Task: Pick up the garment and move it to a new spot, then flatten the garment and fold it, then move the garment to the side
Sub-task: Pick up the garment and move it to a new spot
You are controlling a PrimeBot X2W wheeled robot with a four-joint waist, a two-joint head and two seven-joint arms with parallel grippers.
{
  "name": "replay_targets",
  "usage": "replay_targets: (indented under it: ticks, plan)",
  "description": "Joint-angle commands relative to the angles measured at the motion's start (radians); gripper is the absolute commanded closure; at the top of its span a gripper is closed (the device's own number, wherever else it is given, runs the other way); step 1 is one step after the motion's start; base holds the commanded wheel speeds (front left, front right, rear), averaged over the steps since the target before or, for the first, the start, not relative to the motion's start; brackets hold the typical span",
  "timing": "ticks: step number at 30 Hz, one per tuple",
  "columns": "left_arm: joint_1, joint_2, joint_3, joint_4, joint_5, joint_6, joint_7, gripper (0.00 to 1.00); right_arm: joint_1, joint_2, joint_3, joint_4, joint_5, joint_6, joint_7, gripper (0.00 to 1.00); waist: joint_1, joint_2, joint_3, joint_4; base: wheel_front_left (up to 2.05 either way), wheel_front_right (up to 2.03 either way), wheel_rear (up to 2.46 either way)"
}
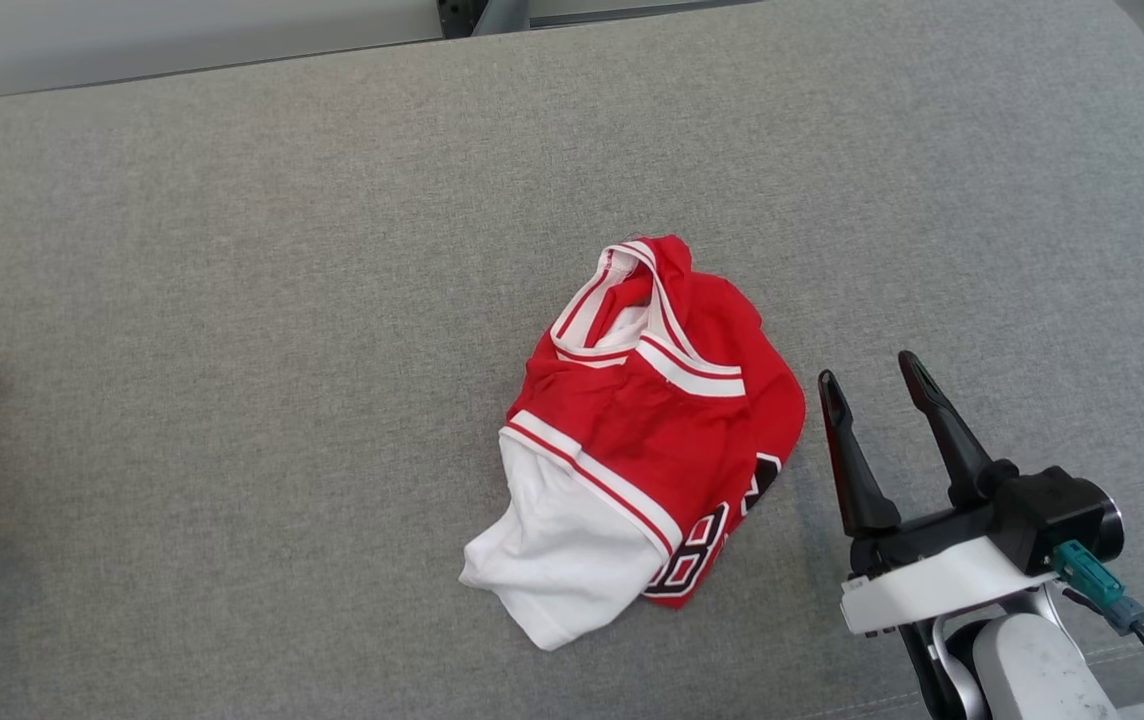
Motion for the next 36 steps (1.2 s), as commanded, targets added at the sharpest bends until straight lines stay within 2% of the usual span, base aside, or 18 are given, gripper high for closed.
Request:
replay_targets:
  ticks: [1,2,3,4,5,8,11,17,22,26,31,36]
  plan:
    - [-0.021,-0.008,-0.003,0.015,-0.007,-0.007,-0.012,1.0,-0.004,-0.003,-0.004,0.002,0.001,-0.001,0.0,0.0,0.0,0.0,-0.005,0.001,0.0,0.0,0.0]
    - [-0.023,-0.01,-0.005,0.031,-0.006,-0.01,-0.015,1.0,0.001,-0.003,-0.006,0.003,-0.002,-0.001,0.0,0.0,0.0,0.0,-0.01,0.003,0.0,0.0,0.0]
    - [-0.029,-0.011,-0.002,0.046,-0.011,-0.01,-0.022,0.94,0.005,-0.003,-0.008,0.003,-0.005,-0.001,0.0,0.0,0.0,0.0,-0.015,0.004,0.0,0.0,0.0]
    - [-0.033,-0.011,0.0,0.053,-0.012,-0.008,-0.032,0.44,0.009,-0.003,-0.01,0.004,-0.007,-0.001,0.0,0.0,0.0,0.0,-0.021,0.006,0.0,0.0,0.0]
    - [-0.037,-0.011,0.001,0.058,-0.009,-0.005,-0.043,0.0,0.013,-0.003,-0.013,0.003,-0.008,-0.001,0.0,0.0,0.0,0.0,-0.028,0.008,0.0,0.0,0.0]
    - [-0.04,-0.016,0.022,0.063,-0.022,-0.009,-0.066,0.0,0.021,-0.003,-0.019,-0.002,-0.013,-0.001,0.0,0.0,0.0,0.0,-0.049,0.012,0.0,0.0,0.0]
    - [-0.018,0.007,0.031,0.028,-0.009,-0.012,-0.109,0.0,0.027,-0.003,-0.027,-0.016,-0.019,-0.001,0.0,0.0,0.0,0.0,-0.07,0.014,0.0,0.0,0.0]
    - [0.08,-0.035,0.023,-0.173,0.014,-0.004,-0.231,0.0,0.066,-0.004,-0.073,-0.064,-0.041,-0.001,0.0,0.0,0.0,0.0,-0.116,0.037,0.0,0.0,0.0]
    - [0.204,-0.12,-0.042,-0.366,0.056,0.014,-0.289,0.0,0.106,-0.022,-0.093,-0.095,-0.05,-0.001,0.0,0.0,0.0,0.0,-0.149,0.062,0.0,0.0,0.0]
    - [0.291,-0.195,-0.121,-0.431,0.101,0.032,-0.329,0.0,0.132,-0.034,-0.114,-0.094,-0.056,-0.001,0.0,0.0,0.0,0.0,-0.178,0.066,0.0,0.0,0.0]
    - [0.361,-0.249,-0.184,-0.419,0.136,0.017,-0.364,0.0,0.155,-0.041,-0.124,-0.079,-0.057,-0.001,0.0,0.0,0.0,0.0,-0.207,0.06,0.0,0.0,0.0]
    - [0.427,-0.302,-0.217,-0.399,0.185,-0.04,-0.393,0.0,0.188,-0.041,-0.157,-0.058,-0.06,-0.001,0.0,0.0,0.0,0.0,-0.232,0.055,0.0,0.0,0.0]
